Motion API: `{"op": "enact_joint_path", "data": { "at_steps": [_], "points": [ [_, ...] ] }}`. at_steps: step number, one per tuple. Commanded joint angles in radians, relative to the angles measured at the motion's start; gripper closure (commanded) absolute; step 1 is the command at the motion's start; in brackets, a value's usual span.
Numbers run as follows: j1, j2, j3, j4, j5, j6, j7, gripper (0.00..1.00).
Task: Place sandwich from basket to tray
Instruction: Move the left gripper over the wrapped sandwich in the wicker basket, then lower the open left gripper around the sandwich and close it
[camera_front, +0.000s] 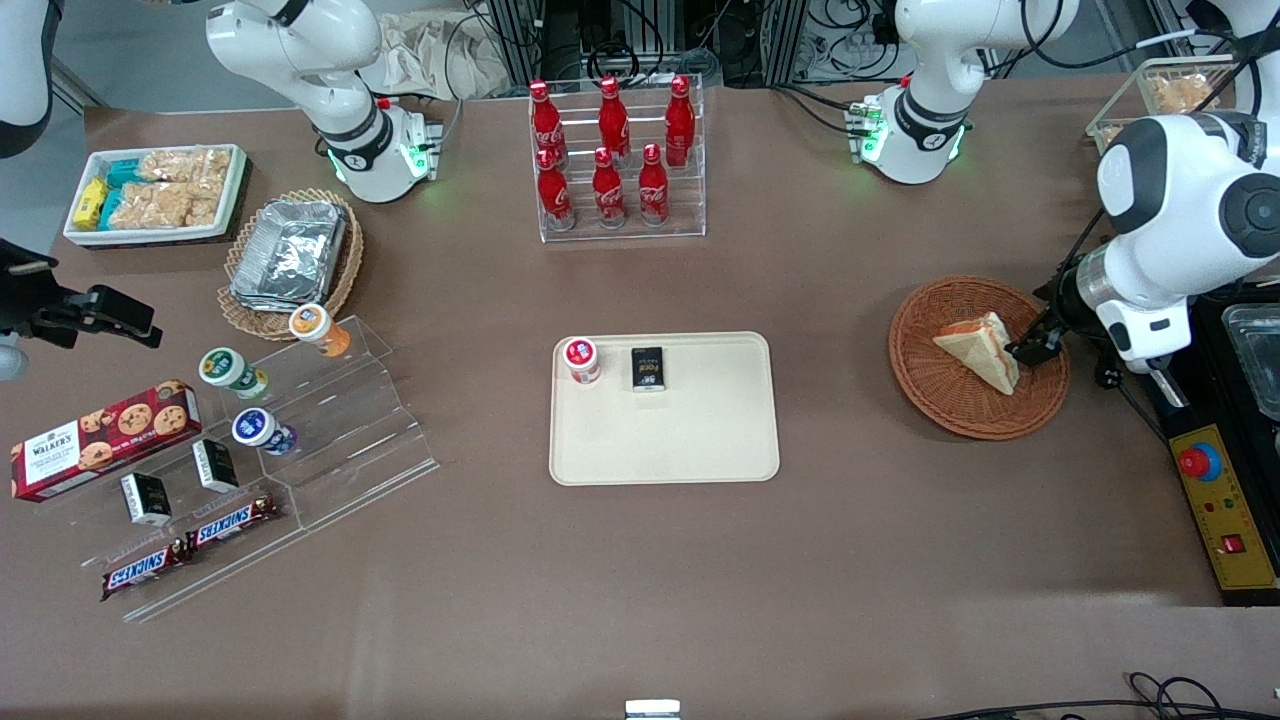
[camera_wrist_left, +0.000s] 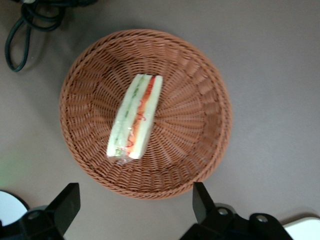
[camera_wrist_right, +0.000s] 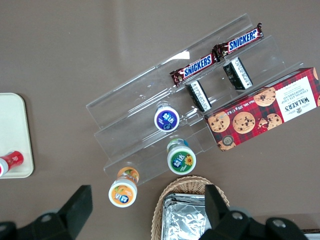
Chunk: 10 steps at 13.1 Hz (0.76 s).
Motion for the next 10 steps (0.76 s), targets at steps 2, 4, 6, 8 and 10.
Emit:
{"op": "enact_joint_path", "data": {
  "at_steps": [2,4,6,8,10],
  "points": [
    [0.026,-0.032,-0.003,-0.111,0.023,0.104,-0.030,0.00],
    [0.028,-0.031,-0.003,-0.144,0.023,0.143,-0.030,0.00],
    [0.028,-0.024,-0.003,-0.174,0.023,0.166,-0.030,0.00],
    [0.028,-0.024,-0.003,-0.225,0.021,0.225,-0.030,0.00],
    [0.028,-0.024,-0.002,-0.259,0.023,0.262,-0.030,0.00]
  ]
}}
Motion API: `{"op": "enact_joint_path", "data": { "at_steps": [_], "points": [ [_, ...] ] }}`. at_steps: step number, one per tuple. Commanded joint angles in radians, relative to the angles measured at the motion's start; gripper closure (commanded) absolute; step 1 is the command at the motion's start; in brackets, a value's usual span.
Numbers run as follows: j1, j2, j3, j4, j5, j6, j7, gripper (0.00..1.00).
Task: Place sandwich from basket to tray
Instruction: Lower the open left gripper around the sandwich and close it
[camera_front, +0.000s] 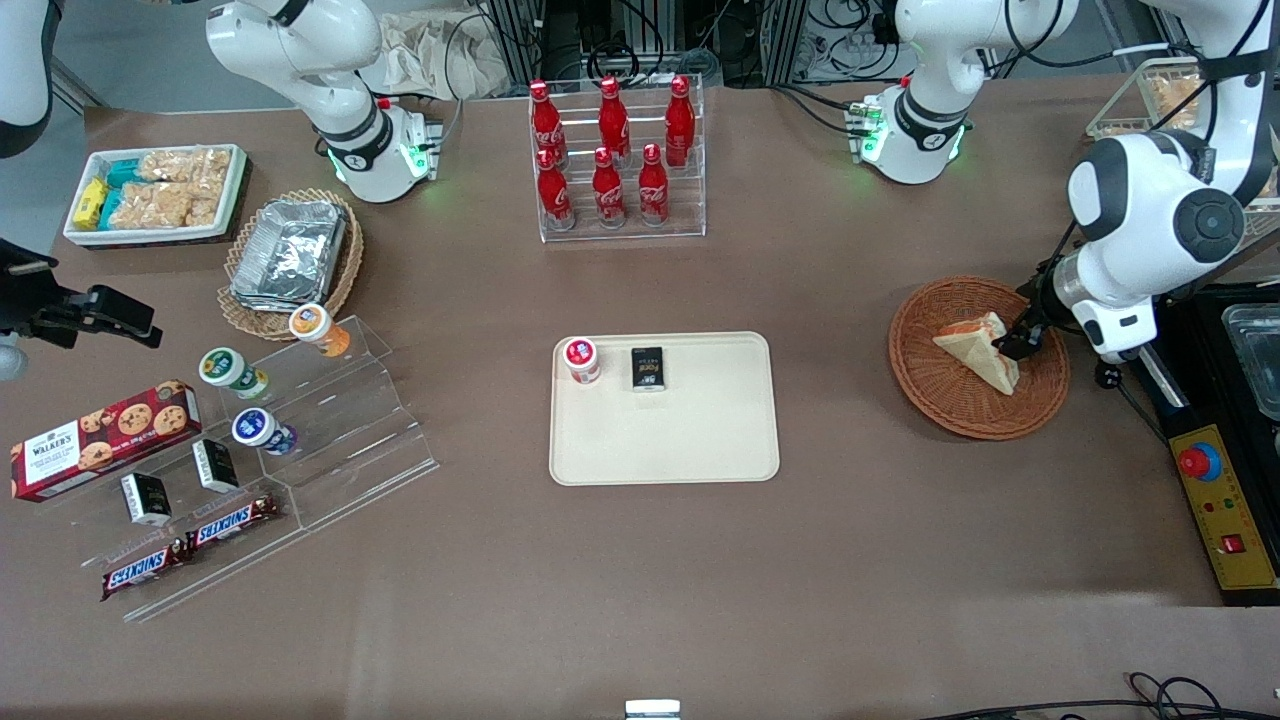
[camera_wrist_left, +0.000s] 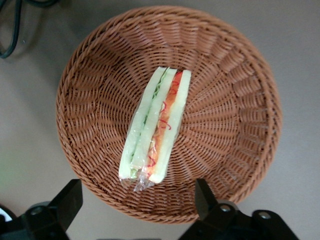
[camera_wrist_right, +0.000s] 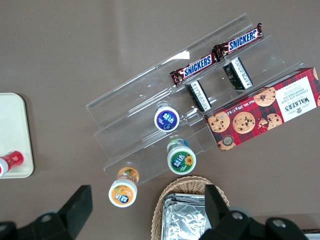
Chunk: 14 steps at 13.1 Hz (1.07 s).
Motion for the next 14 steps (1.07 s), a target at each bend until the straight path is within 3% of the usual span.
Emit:
{"op": "enact_joint_path", "data": {
  "at_steps": [1,14],
  "points": [
    [0.004,-0.026,-0.006,-0.075,0.023,0.077,-0.030,0.00],
    [0.038,0.020,-0.003,-0.212,0.024,0.307,-0.024,0.00]
  ]
}}
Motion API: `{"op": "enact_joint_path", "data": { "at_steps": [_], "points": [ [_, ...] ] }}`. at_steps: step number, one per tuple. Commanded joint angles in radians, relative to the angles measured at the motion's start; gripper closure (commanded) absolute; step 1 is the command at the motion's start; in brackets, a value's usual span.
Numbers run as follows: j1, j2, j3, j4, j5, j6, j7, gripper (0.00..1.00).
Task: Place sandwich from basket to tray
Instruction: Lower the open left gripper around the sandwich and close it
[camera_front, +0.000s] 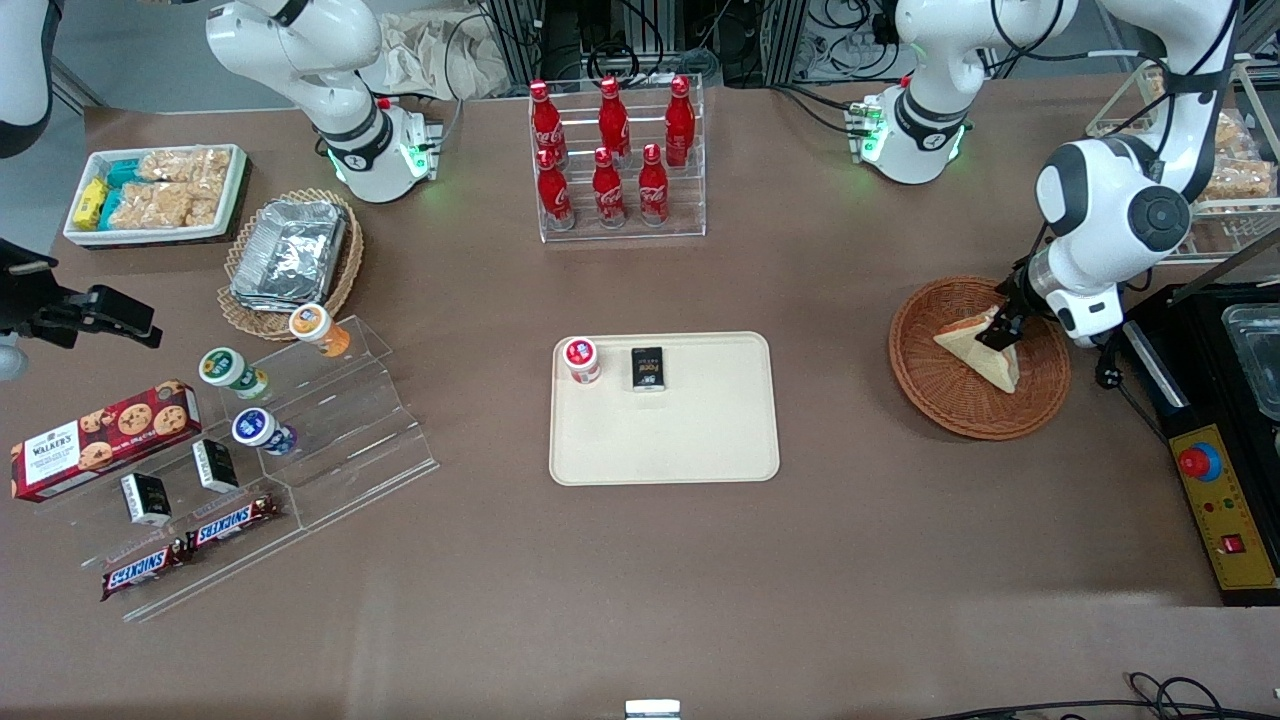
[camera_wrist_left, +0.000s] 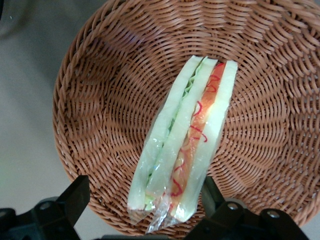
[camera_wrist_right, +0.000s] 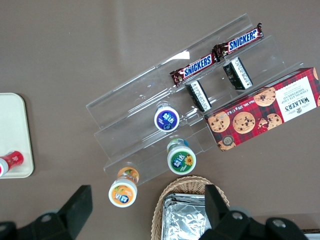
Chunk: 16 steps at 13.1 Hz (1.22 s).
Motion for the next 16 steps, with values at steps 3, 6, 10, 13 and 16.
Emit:
{"op": "enact_joint_path", "data": {
  "at_steps": [3,6,10,13,16],
  "points": [
    [-0.004,0.033,-0.007,-0.035,0.024,0.118,-0.035,0.00],
    [-0.010,0.062,-0.013,-0.029,0.024,0.144,-0.035,0.00],
    [-0.011,0.097,-0.025,-0.015,0.023,0.156,-0.038,0.01],
    [-0.019,0.099,-0.027,-0.012,0.023,0.163,-0.039,0.76],
    [-0.019,0.097,-0.036,0.000,0.023,0.163,-0.039,1.00]
  ]
}}
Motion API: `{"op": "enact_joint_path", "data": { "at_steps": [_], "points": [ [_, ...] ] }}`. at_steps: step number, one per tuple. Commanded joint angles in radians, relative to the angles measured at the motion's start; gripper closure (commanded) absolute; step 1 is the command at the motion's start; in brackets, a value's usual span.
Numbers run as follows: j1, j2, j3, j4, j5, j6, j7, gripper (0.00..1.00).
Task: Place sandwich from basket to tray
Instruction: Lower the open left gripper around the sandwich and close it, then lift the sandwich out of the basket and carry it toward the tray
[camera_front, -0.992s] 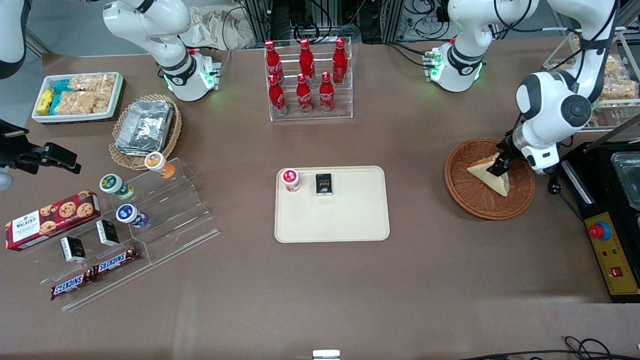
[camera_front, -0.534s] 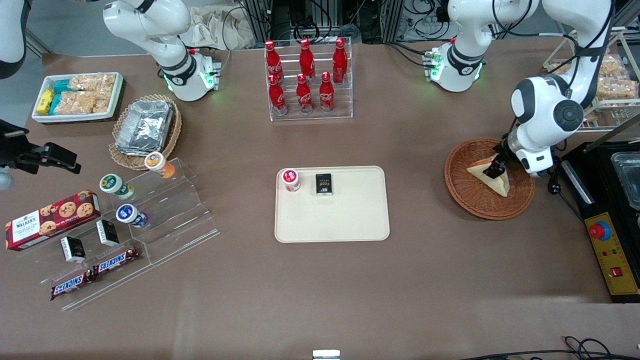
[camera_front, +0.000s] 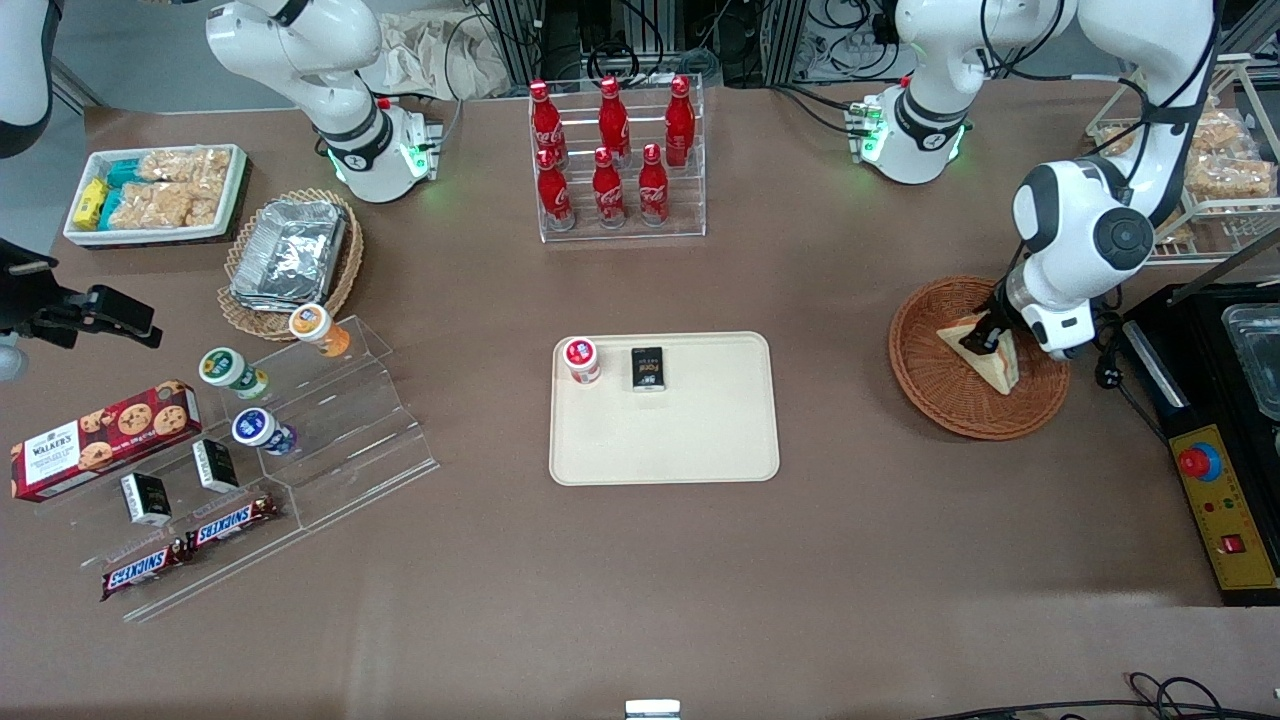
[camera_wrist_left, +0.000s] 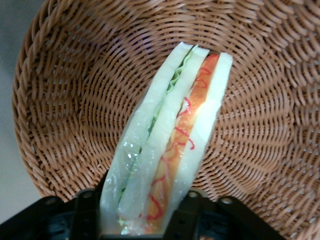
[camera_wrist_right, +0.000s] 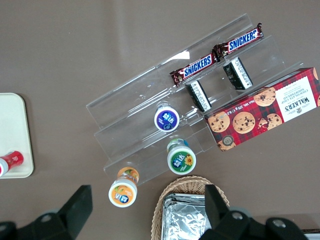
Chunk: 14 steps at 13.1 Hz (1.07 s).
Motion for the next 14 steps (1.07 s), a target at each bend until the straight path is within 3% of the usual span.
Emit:
{"op": "enact_joint_path", "data": {
  "at_steps": [1,5,8,14],
  "points": [
    [-0.005,0.010,-0.029,0.009,0.023,0.066,-0.057,1.00],
    [-0.005,-0.048,-0.074,0.072,0.051,-0.047,-0.038,1.00],
    [-0.005,-0.050,-0.082,0.234,0.089,-0.305,0.000,1.00],
    [-0.005,-0.029,-0.181,0.537,0.089,-0.574,0.009,1.00]
  ]
}}
